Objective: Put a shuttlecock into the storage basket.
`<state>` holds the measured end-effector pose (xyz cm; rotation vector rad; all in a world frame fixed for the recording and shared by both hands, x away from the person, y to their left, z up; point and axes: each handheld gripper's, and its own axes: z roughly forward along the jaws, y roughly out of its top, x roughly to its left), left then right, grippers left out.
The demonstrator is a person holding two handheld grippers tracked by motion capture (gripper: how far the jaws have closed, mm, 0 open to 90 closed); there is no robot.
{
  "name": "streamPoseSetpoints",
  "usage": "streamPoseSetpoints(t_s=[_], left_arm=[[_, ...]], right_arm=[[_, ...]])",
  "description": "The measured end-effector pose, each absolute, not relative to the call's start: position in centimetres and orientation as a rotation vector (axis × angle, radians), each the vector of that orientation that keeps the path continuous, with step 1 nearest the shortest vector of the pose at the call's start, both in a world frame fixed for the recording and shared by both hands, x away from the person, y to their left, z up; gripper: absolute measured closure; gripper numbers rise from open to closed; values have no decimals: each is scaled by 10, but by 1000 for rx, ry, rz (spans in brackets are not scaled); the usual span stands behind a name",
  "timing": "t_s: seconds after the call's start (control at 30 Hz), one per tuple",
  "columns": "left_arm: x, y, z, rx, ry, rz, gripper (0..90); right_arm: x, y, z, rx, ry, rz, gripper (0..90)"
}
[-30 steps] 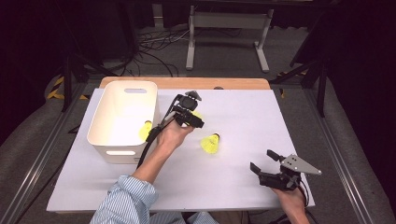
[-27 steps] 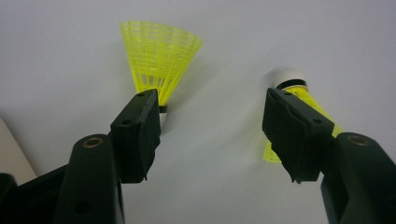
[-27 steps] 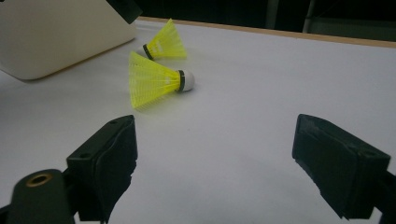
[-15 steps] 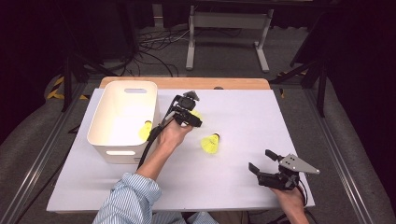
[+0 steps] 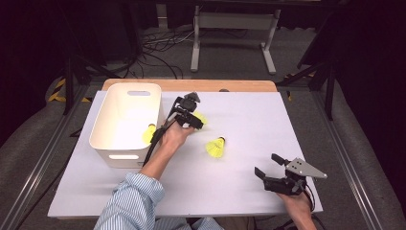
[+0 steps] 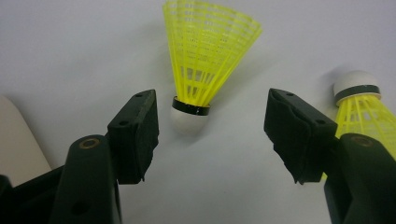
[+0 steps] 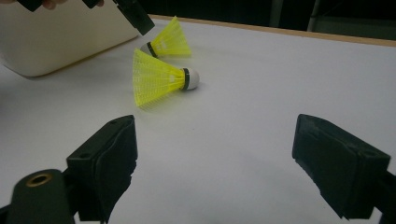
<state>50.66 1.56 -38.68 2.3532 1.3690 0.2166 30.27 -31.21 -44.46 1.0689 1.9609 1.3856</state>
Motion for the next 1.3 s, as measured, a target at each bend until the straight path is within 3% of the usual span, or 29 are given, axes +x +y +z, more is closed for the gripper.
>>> streamPoseSetpoints(t_s=[0.83,1.3], left_arm=[[524,10,-422,2376,1424,176,412],[526,11,-426,2421,1421,187,529]], right_arm=[[302,-312,-445,1065,1965,1386,144],[303,-311,-445,1062,1967,1383,145]])
